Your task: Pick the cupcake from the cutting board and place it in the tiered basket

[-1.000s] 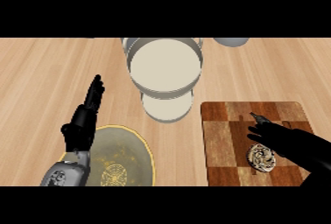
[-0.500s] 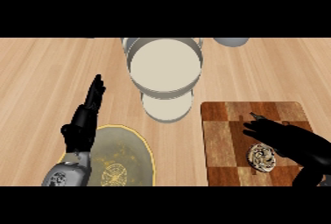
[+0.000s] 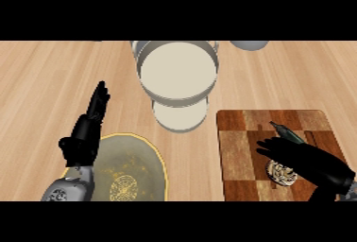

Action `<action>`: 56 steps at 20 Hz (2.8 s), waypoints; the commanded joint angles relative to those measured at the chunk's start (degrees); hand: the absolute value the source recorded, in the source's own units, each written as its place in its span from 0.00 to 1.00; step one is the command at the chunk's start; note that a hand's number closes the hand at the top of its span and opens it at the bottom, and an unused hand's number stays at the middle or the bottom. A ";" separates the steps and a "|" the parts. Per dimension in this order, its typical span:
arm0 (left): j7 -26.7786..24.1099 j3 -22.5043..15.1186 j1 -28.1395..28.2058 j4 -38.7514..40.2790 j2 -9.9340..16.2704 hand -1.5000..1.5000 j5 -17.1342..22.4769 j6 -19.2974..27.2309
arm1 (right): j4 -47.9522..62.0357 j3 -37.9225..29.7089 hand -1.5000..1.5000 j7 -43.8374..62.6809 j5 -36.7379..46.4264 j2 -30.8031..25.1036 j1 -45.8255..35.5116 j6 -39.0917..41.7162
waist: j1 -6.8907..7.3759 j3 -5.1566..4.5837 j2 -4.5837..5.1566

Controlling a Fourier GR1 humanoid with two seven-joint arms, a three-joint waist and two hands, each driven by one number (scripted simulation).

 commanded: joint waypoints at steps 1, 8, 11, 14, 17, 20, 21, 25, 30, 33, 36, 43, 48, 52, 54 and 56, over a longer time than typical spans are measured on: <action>0.24 -2.93 0.23 0.43 -2.94 0.50 -3.99 2.93 | -1.00 -2.68 0.00 -2.63 -2.29 0.20 1.81 0.48 | -0.18 0.00 -0.01; -0.30 1.29 -1.16 0.72 -0.31 0.50 -0.30 -0.80 | 6.40 1.59 1.00 -2.83 6.14 6.92 -0.85 -16.37 | 0.13 0.02 0.04; -4.72 0.91 1.31 3.04 -0.80 0.50 -0.33 -1.56 | 2.97 -0.98 1.00 -2.54 4.34 6.54 -2.60 -13.22 | 0.05 -0.01 0.00; 0.31 0.31 -0.29 0.58 -2.22 0.50 -1.64 0.13 | 3.36 -3.39 1.00 -4.96 4.14 5.80 -0.82 -16.49 | -0.08 0.00 -0.01; 0.76 0.15 -0.19 0.57 -1.19 0.50 -1.54 -0.39 | -1.84 7.66 1.00 21.79 18.16 18.58 0.46 -11.51 | -0.24 -0.31 -0.48; 0.32 0.34 -0.36 0.76 -1.25 0.50 -1.28 -0.41 | -0.35 8.23 1.00 31.59 23.81 21.80 -0.30 -7.26 | 0.26 -0.85 -0.48; 0.48 -0.33 -0.48 0.81 -1.51 0.50 -1.58 -0.48 | -0.66 9.18 1.00 35.28 25.84 24.16 -1.10 -6.38 | 0.51 -0.76 -0.43; 0.45 0.16 -0.45 1.11 -0.88 0.50 -1.42 -0.76 | -4.50 15.74 1.00 51.09 29.71 27.66 -2.04 -3.18 | 0.78 -0.36 -0.59; 0.99 -0.44 -1.42 0.98 -1.34 0.50 -1.24 -1.18 | -9.58 24.36 1.00 70.82 28.10 27.90 -7.39 -0.65 | 1.81 -0.19 -0.64; 0.62 -0.17 -1.28 1.46 -1.30 0.50 -0.44 -1.84 | -14.35 28.60 1.00 81.43 25.63 27.96 -12.69 1.91 | 2.30 -0.24 -0.53; -0.63 0.20 -1.57 2.77 -0.57 0.50 -1.07 -1.87 | -17.94 32.57 1.00 91.32 23.65 27.98 -18.37 5.06 | 2.57 -0.29 -0.42; -1.24 -0.74 -0.88 3.36 -1.52 0.50 -0.49 -2.58 | -22.79 32.22 1.00 103.60 15.37 27.98 -29.48 8.60 | 2.81 -0.40 -0.41; 0.35 -0.87 -3.80 3.23 -2.55 0.50 -1.70 -0.85 | -20.95 28.51 1.00 107.24 9.13 27.97 -36.70 5.58 | 3.21 -0.35 -0.29; -1.72 -0.31 -4.25 5.30 -2.03 0.50 -1.26 -1.70 | -20.37 24.15 1.00 110.39 1.31 27.97 -40.86 -0.57 | 3.53 -0.34 0.04; -0.14 -1.59 -3.79 3.24 -2.14 0.50 -1.25 -2.51 | -15.89 22.74 1.00 112.33 -0.62 27.97 -45.60 -0.52 | 4.10 -0.31 -0.20; 0.47 0.14 -4.84 3.85 -1.36 0.50 -0.85 -2.25 | -12.80 21.54 1.00 113.47 -2.92 27.97 -50.99 -0.26 | 3.97 -0.32 -0.21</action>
